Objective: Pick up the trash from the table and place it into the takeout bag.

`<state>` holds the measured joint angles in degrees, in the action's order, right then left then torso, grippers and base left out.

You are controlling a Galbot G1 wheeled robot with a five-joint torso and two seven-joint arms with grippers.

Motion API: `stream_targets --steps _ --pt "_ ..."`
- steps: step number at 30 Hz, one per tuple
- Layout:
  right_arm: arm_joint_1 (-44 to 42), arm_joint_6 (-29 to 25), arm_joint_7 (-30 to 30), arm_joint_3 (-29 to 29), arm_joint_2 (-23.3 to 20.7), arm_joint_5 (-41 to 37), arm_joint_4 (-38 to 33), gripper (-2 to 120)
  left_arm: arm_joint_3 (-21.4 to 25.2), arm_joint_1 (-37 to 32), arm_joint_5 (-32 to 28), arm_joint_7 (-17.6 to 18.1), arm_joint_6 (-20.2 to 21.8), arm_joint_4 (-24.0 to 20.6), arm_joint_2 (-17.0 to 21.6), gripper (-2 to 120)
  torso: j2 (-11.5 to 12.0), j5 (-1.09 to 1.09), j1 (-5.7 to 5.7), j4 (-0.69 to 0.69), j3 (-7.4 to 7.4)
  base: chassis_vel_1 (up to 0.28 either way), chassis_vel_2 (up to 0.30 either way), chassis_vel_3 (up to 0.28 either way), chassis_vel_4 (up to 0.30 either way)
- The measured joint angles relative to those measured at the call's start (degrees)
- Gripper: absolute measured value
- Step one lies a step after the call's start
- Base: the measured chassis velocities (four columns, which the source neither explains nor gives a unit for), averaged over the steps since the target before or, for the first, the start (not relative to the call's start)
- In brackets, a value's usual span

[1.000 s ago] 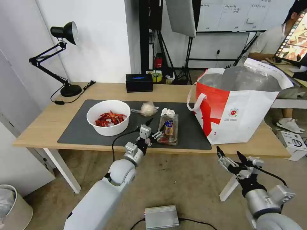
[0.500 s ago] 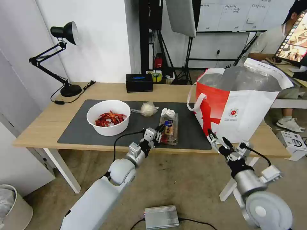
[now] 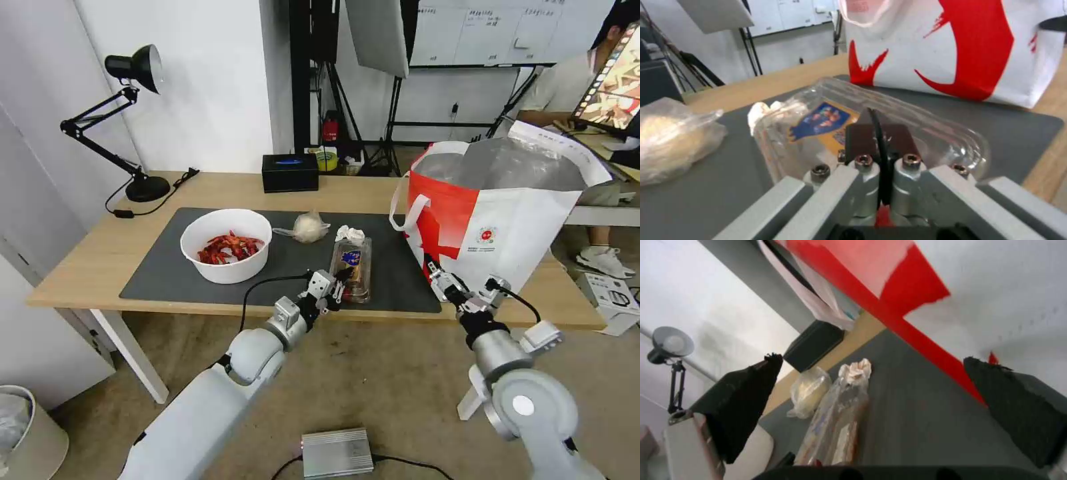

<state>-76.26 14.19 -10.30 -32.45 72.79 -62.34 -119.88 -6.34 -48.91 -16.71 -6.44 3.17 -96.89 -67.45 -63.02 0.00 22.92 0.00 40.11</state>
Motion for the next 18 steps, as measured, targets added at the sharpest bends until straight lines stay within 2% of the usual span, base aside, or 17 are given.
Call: stream_targets --steps 18 --pt "10.00 1.25 -3.48 7.17 2.57 -4.06 8.95 100 -0.69 -0.26 0.72 0.00 0.48 2.13 -0.75 0 0.00 0.00 -0.01 0.00 0.00 0.000 0.000 0.000 0.000"
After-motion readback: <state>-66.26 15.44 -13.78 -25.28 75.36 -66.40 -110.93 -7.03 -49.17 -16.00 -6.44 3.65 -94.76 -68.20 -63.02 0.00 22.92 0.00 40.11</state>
